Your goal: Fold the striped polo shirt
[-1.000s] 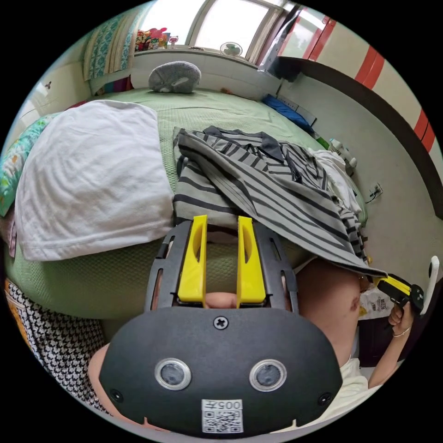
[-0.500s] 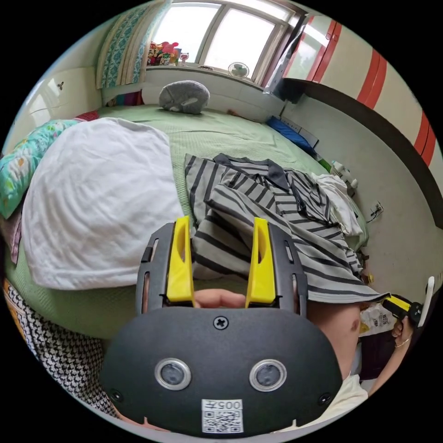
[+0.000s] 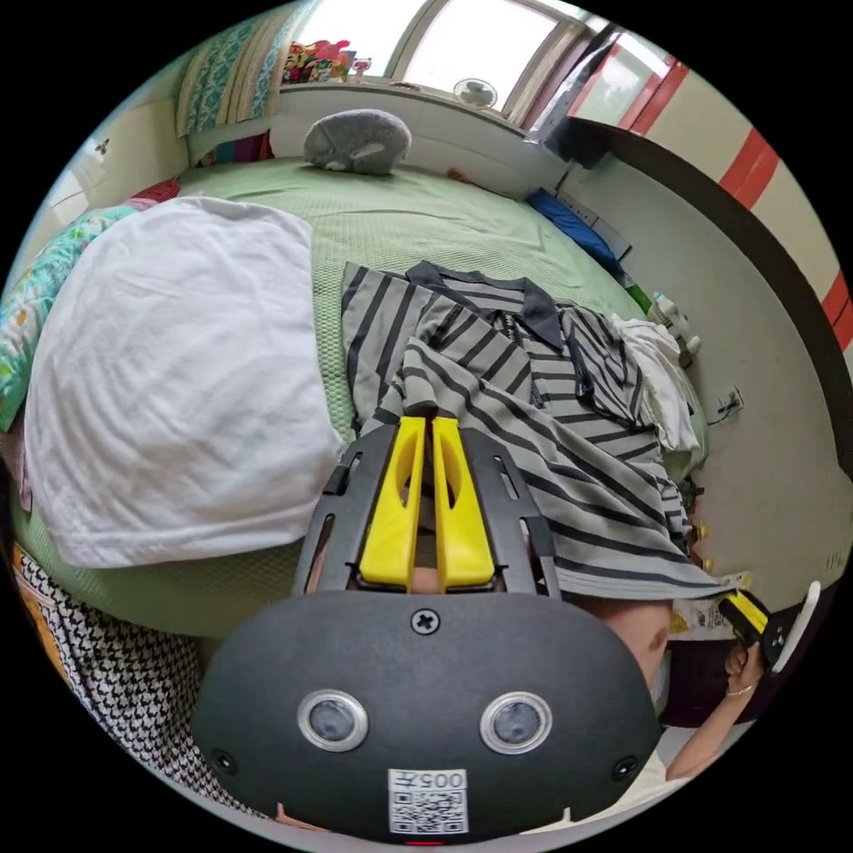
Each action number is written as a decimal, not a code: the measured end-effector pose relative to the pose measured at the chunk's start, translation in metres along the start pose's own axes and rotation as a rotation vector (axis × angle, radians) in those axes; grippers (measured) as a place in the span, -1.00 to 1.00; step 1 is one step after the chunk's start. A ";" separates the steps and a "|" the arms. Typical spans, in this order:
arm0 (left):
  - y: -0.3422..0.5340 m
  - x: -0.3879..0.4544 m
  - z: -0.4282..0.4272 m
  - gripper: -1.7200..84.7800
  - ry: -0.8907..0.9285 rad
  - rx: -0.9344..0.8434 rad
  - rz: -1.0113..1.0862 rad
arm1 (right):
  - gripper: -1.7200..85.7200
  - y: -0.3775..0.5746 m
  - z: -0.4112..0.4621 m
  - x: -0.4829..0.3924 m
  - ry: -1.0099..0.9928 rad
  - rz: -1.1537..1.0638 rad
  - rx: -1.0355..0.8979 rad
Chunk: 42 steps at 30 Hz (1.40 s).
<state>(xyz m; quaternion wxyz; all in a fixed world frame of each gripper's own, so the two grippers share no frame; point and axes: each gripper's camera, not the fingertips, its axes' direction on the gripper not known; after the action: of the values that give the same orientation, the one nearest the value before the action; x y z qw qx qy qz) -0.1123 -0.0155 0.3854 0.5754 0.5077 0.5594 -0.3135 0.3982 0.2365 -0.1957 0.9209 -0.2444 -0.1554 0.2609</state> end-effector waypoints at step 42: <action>0.147 0.015 -0.219 -0.94 0.159 -0.029 0.086 | -0.99 0.062 -0.157 0.044 0.074 0.019 0.373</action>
<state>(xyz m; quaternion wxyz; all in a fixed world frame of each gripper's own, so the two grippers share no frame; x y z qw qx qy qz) -0.0450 0.2348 0.4364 0.5493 0.5460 0.5857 -0.2390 0.4737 0.2492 -0.3525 0.9527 -0.0806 -0.0680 0.2849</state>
